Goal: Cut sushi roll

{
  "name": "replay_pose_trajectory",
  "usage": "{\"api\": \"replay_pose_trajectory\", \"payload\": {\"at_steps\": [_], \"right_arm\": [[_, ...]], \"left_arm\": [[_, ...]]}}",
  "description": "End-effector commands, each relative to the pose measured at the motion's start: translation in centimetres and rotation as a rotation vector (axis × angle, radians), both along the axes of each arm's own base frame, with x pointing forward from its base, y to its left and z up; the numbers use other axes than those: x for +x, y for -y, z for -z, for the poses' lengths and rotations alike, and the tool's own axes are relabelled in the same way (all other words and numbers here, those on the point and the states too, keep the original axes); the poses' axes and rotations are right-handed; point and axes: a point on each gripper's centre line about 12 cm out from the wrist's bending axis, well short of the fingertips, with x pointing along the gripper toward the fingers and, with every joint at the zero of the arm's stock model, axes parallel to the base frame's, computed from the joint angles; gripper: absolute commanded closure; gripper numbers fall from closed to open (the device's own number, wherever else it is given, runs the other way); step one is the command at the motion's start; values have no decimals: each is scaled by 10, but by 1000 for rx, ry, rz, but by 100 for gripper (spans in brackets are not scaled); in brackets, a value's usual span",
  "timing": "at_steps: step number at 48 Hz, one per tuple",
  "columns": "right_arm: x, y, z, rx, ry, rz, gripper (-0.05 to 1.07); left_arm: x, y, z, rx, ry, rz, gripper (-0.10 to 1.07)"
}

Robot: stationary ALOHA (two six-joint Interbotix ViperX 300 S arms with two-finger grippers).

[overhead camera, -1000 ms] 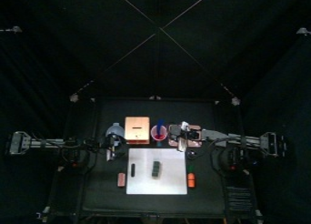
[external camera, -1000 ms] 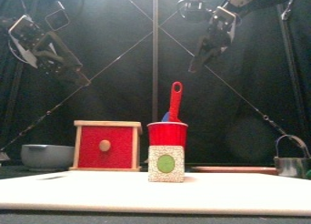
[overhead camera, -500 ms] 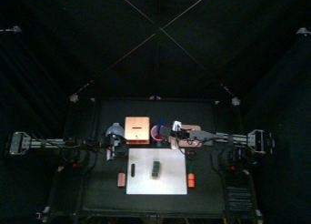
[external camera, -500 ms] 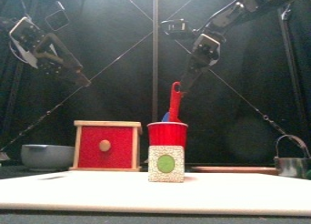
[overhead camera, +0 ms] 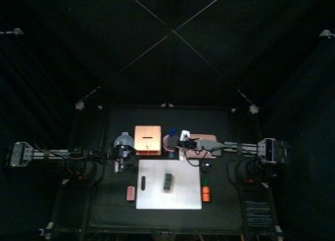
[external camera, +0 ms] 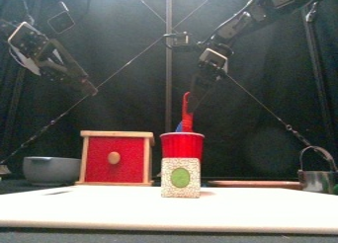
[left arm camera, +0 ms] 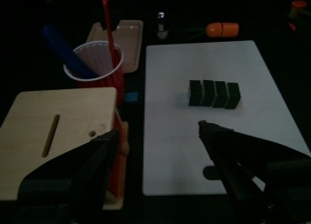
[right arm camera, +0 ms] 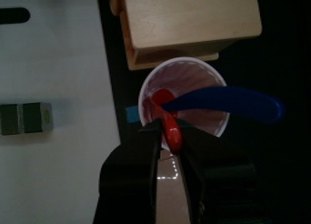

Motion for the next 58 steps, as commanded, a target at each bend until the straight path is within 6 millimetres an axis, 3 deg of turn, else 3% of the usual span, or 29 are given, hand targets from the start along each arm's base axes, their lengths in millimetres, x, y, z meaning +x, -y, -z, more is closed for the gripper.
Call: {"api": "replay_pose_trajectory", "payload": {"at_steps": [1,14,20,26,37,42,58], "right_arm": [[3,1,-27,-19,70,0,61],[-9,-2,-63,-24,168,14,63],[-28,-9,-93,-35,262,11,63],[-49,-19,-109,-29,352,4,63],[-78,-44,-112,49,592,-36,63],[-87,-54,-104,79,681,-56,63],[-81,-71,-78,102,780,-116,63]], "left_arm": [[3,-1,-6,-1,15,-3,-3],[3,-3,-6,11,9,-20,-3],[4,-4,-9,21,16,-20,-3],[6,-6,-14,56,21,-24,-3],[12,-6,-30,85,60,-6,-3],[17,-6,-38,85,81,4,-3],[51,-1,-39,39,64,80,-2]]}}
